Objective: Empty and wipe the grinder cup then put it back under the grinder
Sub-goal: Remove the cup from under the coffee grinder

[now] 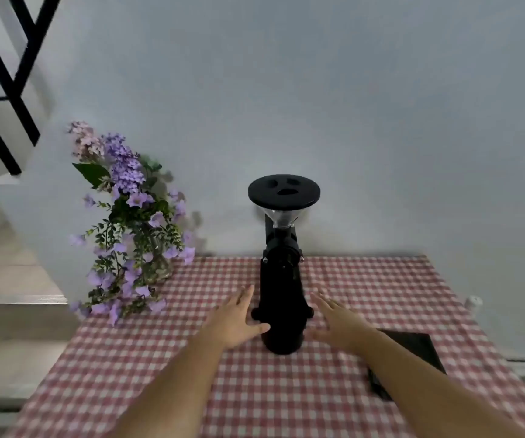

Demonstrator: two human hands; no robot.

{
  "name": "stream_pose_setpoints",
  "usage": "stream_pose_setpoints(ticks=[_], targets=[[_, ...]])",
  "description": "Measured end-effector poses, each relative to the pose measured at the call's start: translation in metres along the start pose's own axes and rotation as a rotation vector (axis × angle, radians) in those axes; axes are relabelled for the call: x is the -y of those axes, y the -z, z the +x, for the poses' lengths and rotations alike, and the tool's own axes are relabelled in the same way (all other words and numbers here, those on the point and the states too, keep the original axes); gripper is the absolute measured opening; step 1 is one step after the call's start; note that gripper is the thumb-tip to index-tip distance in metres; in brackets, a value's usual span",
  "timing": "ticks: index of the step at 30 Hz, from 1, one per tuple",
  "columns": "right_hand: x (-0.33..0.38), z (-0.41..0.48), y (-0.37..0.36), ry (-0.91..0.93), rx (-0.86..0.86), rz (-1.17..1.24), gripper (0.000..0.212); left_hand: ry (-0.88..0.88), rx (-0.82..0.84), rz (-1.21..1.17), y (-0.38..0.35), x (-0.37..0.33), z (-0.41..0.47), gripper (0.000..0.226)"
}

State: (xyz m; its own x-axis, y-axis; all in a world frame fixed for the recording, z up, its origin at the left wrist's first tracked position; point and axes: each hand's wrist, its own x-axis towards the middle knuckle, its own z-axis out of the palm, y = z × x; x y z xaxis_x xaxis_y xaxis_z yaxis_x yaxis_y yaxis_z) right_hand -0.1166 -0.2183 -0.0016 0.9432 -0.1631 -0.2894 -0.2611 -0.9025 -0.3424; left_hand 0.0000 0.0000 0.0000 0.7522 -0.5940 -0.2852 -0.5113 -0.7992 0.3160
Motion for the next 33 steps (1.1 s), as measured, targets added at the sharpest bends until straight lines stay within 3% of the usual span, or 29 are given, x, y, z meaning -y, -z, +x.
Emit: stream_pose_setpoints(ticks=[4, 9, 14, 23, 30, 33], targets=[[-0.001, 0.020, -0.019, -0.060, 0.039, 0.078, 0.102, 0.028, 0.052, -0.109, -0.029, 0.013, 0.015, 0.111], [-0.005, 0.047, -0.043, -0.109, -0.003, 0.275, 0.116, 0.036, 0.024, -0.223, -0.061, 0.021, 0.032, 0.112], [-0.001, 0.056, -0.057, -0.098, -0.069, 0.382, 0.115, 0.017, -0.073, -0.391, -0.074, 0.019, 0.041, 0.107], [0.011, 0.049, -0.059, -0.119, -0.153, 0.500, 0.111, -0.016, -0.146, -0.450, -0.072, 0.018, 0.045, 0.110], [0.021, 0.017, -0.043, -0.166, -0.319, 0.572, 0.110, -0.183, -0.140, -0.437, -0.053, 0.001, 0.048, 0.110], [0.007, -0.015, -0.040, -0.259, -0.397, 0.610, 0.108, -0.308, -0.063, -0.453, -0.053, -0.031, 0.050, 0.108]])
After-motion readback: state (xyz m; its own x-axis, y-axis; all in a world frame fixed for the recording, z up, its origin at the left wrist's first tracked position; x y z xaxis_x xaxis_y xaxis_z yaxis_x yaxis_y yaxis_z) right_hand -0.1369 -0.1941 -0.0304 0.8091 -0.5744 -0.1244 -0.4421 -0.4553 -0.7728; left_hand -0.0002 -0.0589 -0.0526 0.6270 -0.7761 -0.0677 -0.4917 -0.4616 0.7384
